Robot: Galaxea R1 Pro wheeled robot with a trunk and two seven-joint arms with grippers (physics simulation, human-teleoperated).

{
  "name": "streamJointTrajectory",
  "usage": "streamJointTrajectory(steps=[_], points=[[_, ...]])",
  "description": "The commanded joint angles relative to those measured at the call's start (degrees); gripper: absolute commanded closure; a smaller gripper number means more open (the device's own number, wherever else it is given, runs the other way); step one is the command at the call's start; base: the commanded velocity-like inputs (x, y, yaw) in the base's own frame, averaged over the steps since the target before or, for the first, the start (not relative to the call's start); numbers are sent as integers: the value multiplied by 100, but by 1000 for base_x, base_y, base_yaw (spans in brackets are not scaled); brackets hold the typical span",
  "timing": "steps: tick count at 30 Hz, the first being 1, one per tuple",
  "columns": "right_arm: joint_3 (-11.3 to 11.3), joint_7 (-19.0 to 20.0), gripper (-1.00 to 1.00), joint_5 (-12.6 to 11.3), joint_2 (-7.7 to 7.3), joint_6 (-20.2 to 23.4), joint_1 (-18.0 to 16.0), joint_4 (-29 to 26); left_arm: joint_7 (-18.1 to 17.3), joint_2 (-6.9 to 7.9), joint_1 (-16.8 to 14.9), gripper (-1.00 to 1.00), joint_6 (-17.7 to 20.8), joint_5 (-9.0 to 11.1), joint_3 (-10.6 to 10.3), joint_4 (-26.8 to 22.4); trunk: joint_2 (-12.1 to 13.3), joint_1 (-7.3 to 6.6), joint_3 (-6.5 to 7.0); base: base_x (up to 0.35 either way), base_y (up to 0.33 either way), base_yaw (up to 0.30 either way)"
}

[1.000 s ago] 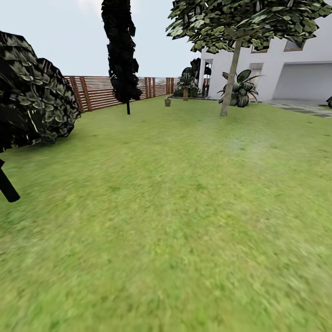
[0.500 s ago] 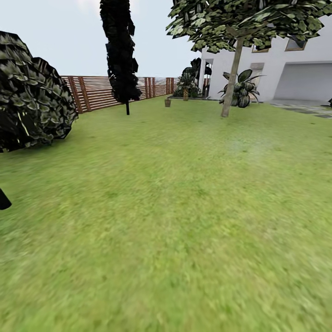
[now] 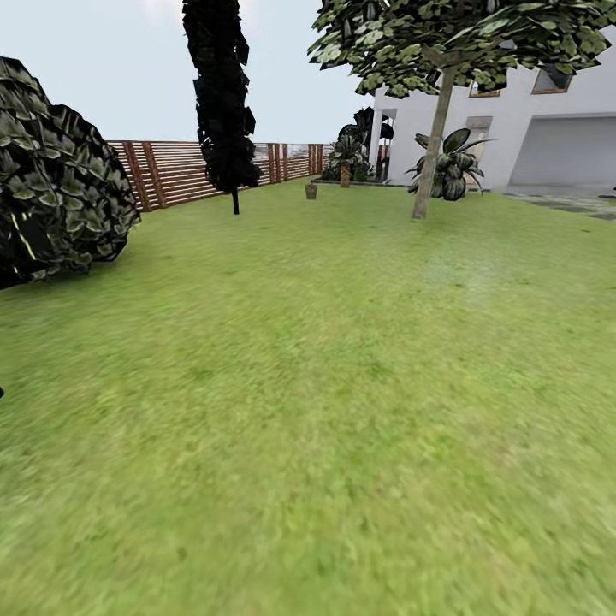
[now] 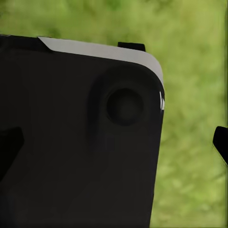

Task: Take the three Easter eggs out of the wicker basket on the lawn in the garden, then place them on the lawn next to a single tree (choose any tree) so that all three eggs are next to the same tree and none are left in the basket.

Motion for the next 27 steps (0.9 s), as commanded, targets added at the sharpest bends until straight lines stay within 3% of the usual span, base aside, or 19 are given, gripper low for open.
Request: streamJointTrajectory(steps=[1,27], points=[[10,-3,-100,28,0,-16,-3,5,-5,0,4,-100,-2,9,5,-11,-2,4,-4,340,0,0],[10,-3,-100,28,0,-17,-3,5,-5,0,4,-100,-2,10,5,-11,-2,4,-4,340,0,0]])
